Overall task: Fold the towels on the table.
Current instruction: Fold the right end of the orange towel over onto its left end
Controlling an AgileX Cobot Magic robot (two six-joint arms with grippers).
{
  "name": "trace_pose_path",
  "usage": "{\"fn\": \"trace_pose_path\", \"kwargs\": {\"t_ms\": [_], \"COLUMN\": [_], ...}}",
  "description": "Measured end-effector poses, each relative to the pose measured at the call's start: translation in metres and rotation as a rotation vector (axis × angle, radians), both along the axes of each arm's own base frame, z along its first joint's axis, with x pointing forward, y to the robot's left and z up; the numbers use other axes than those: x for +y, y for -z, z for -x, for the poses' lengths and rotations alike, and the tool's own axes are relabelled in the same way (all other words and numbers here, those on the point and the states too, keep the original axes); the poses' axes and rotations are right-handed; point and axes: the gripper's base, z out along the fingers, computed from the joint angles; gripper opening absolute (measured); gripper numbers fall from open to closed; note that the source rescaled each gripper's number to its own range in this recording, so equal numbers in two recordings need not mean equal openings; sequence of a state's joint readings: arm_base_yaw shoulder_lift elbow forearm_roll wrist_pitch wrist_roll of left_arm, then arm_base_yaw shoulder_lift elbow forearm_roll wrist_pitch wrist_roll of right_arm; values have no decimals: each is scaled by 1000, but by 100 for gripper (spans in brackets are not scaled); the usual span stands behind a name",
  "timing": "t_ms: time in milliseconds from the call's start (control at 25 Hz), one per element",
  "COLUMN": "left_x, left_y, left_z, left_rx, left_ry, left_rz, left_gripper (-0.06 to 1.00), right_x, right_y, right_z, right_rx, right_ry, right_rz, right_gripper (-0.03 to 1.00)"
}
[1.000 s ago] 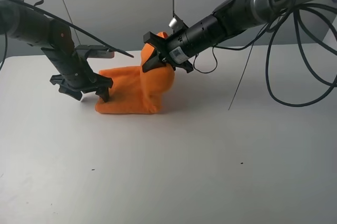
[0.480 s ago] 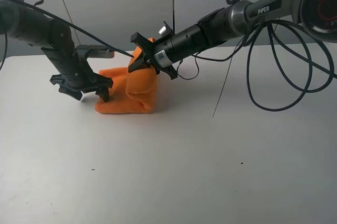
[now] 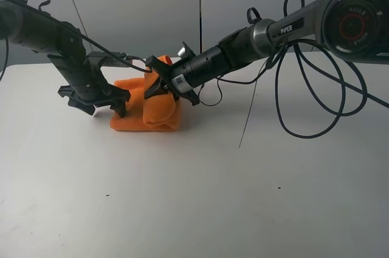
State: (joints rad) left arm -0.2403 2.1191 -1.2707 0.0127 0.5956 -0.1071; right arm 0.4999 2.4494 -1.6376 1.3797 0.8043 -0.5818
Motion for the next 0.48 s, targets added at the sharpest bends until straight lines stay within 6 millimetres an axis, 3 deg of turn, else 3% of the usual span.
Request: {"fn": "trace_pose_path", "kwargs": {"t_ms": [320, 480], "left_x": [0, 1], "left_y": [-1, -14], "left_z": [-1, -1], "left_rx": [-6, -32], "left_ry": [20, 38], "left_rz": [-3, -14], "left_gripper": [100, 100], "right_x": [0, 0], "right_y": [0, 0], "right_z": [-2, -3], "right_rx": [-17, -12], "right_ry": [12, 23], "right_rz": [9, 1], "right_gripper": [6, 6]}}
